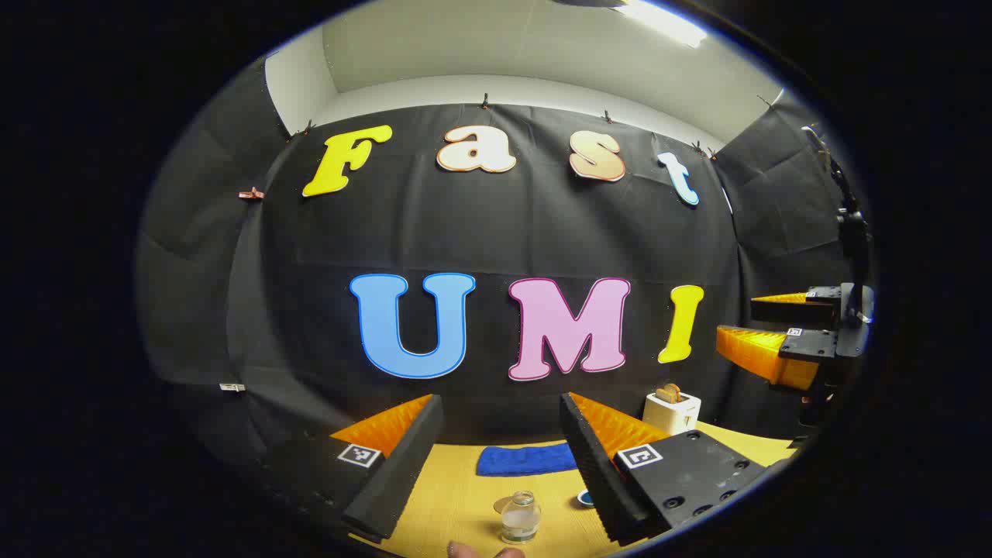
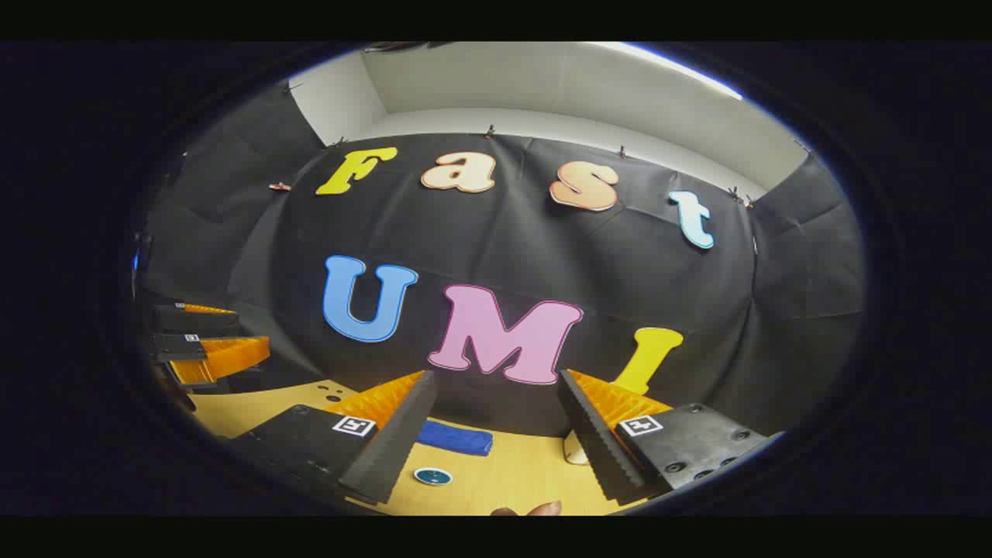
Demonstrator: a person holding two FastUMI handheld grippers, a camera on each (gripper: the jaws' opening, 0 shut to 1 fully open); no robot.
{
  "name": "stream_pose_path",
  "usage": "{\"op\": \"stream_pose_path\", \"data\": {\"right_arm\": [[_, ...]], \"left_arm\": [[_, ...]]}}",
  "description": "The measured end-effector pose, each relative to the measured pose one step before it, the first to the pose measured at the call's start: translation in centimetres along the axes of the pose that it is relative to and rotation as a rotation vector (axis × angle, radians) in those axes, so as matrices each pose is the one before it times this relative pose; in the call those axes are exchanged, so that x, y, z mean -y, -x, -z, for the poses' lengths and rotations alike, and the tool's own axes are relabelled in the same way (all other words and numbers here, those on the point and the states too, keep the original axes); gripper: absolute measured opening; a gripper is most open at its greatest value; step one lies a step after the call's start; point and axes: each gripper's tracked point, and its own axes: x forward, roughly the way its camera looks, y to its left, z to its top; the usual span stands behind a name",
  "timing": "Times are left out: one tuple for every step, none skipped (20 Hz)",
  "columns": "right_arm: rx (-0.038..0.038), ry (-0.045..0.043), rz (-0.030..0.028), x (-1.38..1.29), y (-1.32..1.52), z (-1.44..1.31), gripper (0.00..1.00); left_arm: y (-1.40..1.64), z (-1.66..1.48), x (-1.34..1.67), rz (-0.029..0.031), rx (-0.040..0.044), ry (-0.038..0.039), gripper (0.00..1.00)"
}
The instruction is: Open the teacup lid with one hand, grasp the water bottle and pour water into the teacup with the other hand; after pouring, place the water bottle on the coaster and then close the teacup lid.
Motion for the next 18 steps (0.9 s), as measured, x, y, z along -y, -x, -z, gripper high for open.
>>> {"op": "stream_pose_path", "data": {"right_arm": [[0.00163, 0.00068, -0.00186, -0.069, 0.039, -0.003, 0.96], [0.0002, 0.0001, -0.00112, -0.088, -0.071, -0.036, 0.96], [0.00248, -0.00174, 0.00021, -0.021, 0.057, 0.063, 0.96], [0.00097, -0.00245, -0.00144, -0.094, -0.057, -0.045, 0.96], [0.00115, 0.00068, 0.00027, -0.053, 0.008, -0.003, 0.98], [0.00022, 0.00264, -0.00028, -0.012, 0.017, -0.021, 0.96], [-0.00008, 0.00168, -0.00161, -0.078, -0.082, 0.057, 0.98], [-0.00053, 0.00035, -0.00211, -0.061, 0.003, 0.017, 0.98], [0.0003, 0.00111, -0.00026, 0.011, 0.023, 0.026, 0.98], [-0.00057, 0.00052, 0.00044, 0.025, -0.017, 0.048, 0.98], [-0.0003, -0.00211, -0.00307, -0.105, -0.049, 0.044, 0.98], [0.0013, -0.00154, -0.00165, -0.066, -0.01, 0.04, 0.96], [0.00204, -0.00015, -0.00152, 0.032, -0.041, 0.035, 0.98], [0.00124, 0.00053, -0.0039, -0.113, -0.17, -0.03, 0.98], [0.0005, -0.00057, -0.00578, -0.076, -0.147, 0.244, 0.96], [-0.00377, -0.00321, -0.0095, -0.252, -0.225, 0.385, 0.98], [-0.00682, -0.0036, -0.01123, -0.249, -0.314, 0.616, 0.96], [-0.01, -0.00151, -0.01109, -0.285, -0.287, 0.721, 0.97]], "left_arm": [[-0.002, 0.021, -0.048, -0.00026, -0.00031, -0.00355, 0.95], [0.04, 0.139, -0.097, -0.00065, -0.00125, -0.0024, 0.95], [-0.092, -0.034, -0.004, -0.00041, -0.00184, 0.00053, 0.95], [0.065, 0.073, -0.105, -0.00073, -0.001, 0.00123, 0.95], [-0.141, -0.047, -0.087, -0.00012, -0.00101, 0.00027, 0.95], [0.038, 0.364, -0.077, -0.00033, -0.00249, -0.00157, 0.95], [-0.011, -0.028, -0.04, -0.00092, -0.00167, -0.00207, 0.95], [-0.022, 0.078, -0.13, -0.00114, 0.00017, -0.00097, 0.95], [-0.085, -0.075, -0.095, -0.00053, 0.00169, 0.00062, 0.95], [0.071, -0.039, 0.041, 0.0017, 0.00206, 0.00037, 0.95], [-0.04, -0.049, -0.001, -0.00089, 0.00131, -0.00158, 0.95], [-0.105, 0.046, -0.087, -0.00076, 0.0002, -0.00261, 0.95], [-0.025, -0.064, 0.022, 0.0014, 0.00101, -0.00284, 0.95], [0.105, 0.058, 0.015, 0.00135, 0.00005, -0.00239, 0.95], [-0.098, 0.047, 0.135, 0.00179, 0.0006, -0.00181, 0.95], [-0.017, 0.223, 0.076, 0.00125, -0.00126, -0.00058, 0.95], [-0.243, 0.093, 0.164, 0.00172, -0.00346, -0.00018, 0.95], [-0.057, 0.403, 0.193, 0.00261, -0.00415, -0.00004, 0.95]]}}
